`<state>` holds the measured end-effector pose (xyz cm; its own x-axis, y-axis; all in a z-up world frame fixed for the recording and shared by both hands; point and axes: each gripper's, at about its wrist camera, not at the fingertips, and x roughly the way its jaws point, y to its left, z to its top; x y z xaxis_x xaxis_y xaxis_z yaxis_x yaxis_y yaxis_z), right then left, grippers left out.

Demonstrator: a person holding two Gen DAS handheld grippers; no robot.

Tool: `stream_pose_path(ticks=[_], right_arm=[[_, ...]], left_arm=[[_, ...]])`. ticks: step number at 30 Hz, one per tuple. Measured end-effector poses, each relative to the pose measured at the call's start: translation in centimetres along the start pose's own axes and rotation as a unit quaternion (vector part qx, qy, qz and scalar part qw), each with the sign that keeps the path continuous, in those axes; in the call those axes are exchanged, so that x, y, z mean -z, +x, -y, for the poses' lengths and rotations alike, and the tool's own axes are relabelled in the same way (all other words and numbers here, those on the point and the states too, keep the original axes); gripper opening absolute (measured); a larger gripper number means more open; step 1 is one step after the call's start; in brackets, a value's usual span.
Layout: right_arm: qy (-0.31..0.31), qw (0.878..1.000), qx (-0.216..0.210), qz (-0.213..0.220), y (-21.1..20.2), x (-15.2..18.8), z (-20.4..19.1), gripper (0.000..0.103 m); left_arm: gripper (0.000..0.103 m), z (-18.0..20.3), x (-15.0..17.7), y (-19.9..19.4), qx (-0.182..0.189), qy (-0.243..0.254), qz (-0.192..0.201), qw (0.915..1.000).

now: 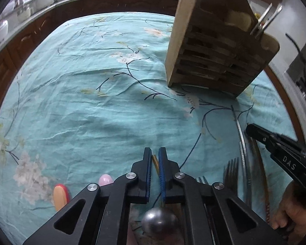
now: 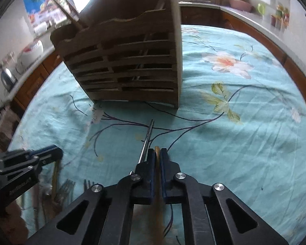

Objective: Organize utensils
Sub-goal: 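Grasp a wooden chopstick with the left tool while the right tool grasps a metal chopstick, then lift both chopsticks and carry them over the wooden caddy with both tools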

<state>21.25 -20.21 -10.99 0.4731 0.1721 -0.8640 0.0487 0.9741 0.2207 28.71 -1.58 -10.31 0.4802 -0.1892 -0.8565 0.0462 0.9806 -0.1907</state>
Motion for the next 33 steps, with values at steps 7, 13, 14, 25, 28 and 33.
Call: stream_pose_path(ticks=[7,13,14,25,28,33], right_arm=[[0.036,0.998,-0.034,0.037,-3.4,0.0,1.3,0.005],[0.043,0.995,-0.045,0.074,-6.7,-0.4,1.2,0.005],[0.043,0.995,-0.046,0.079,-7.1,-0.4,1.3,0.005],[0.043,0.988,-0.052,0.136,-12.0,-0.3,1.2,0.005],[0.042,0.987,-0.053,0.149,-13.0,-0.3,1.1,0.005],[0.039,0.985,-0.054,0.161,-14.2,0.0,0.8,0.005]], left_arm=[[0.005,-1.5,0.2,-3.2,0.034,-0.026,0.036,0.9984],[0.004,-2.0,0.9,-7.1,0.049,-0.033,0.069,0.9958],[0.004,-2.0,1.0,-7.8,0.052,-0.033,0.075,0.9953],[0.004,-2.2,2.9,-14.7,0.064,-0.031,0.134,0.9884],[0.003,-2.1,3.4,-16.2,0.068,-0.028,0.147,0.9863],[0.003,-2.0,4.3,-17.9,0.071,-0.024,0.161,0.9842]])
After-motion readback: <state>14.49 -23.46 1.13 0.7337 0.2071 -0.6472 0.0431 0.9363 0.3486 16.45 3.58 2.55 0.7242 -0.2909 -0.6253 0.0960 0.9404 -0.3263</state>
